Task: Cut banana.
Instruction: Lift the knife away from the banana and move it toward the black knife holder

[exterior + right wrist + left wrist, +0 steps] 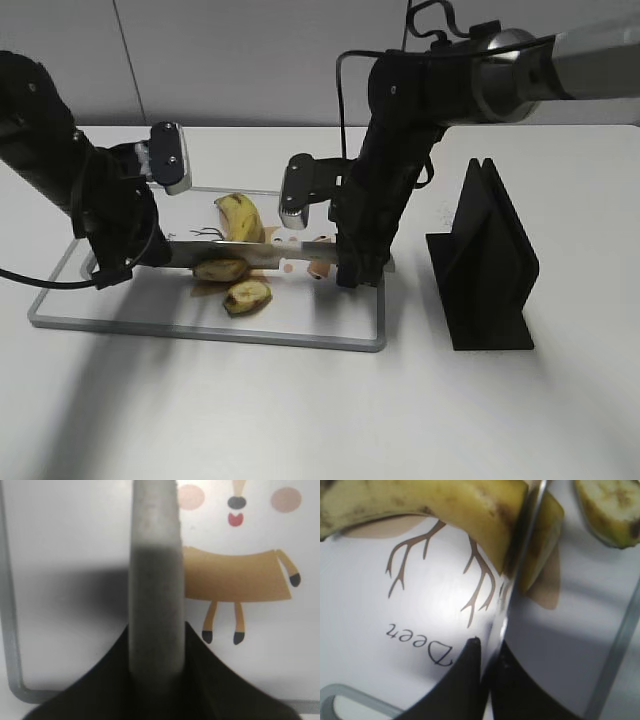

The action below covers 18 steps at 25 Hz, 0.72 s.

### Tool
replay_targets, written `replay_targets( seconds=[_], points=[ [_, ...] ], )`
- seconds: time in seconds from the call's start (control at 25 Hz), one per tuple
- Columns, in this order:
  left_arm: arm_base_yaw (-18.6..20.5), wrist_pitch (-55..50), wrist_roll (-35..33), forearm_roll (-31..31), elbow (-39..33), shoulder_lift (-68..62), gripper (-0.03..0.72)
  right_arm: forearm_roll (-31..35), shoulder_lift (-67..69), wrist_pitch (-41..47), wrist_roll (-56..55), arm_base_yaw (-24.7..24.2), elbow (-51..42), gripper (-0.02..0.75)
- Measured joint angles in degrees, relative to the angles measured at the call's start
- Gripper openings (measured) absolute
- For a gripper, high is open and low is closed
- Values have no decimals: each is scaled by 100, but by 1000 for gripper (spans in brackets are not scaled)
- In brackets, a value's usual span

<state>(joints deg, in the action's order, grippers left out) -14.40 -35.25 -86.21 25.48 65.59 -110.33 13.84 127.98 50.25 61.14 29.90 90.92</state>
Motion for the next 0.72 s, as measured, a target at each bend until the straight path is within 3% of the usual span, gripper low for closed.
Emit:
replay_targets(
  seconds=[0.72],
  points=[
    [5, -577, 78, -155, -2, 1488, 30, -38, -1329, 462, -4, 19, -7, 164]
  ],
)
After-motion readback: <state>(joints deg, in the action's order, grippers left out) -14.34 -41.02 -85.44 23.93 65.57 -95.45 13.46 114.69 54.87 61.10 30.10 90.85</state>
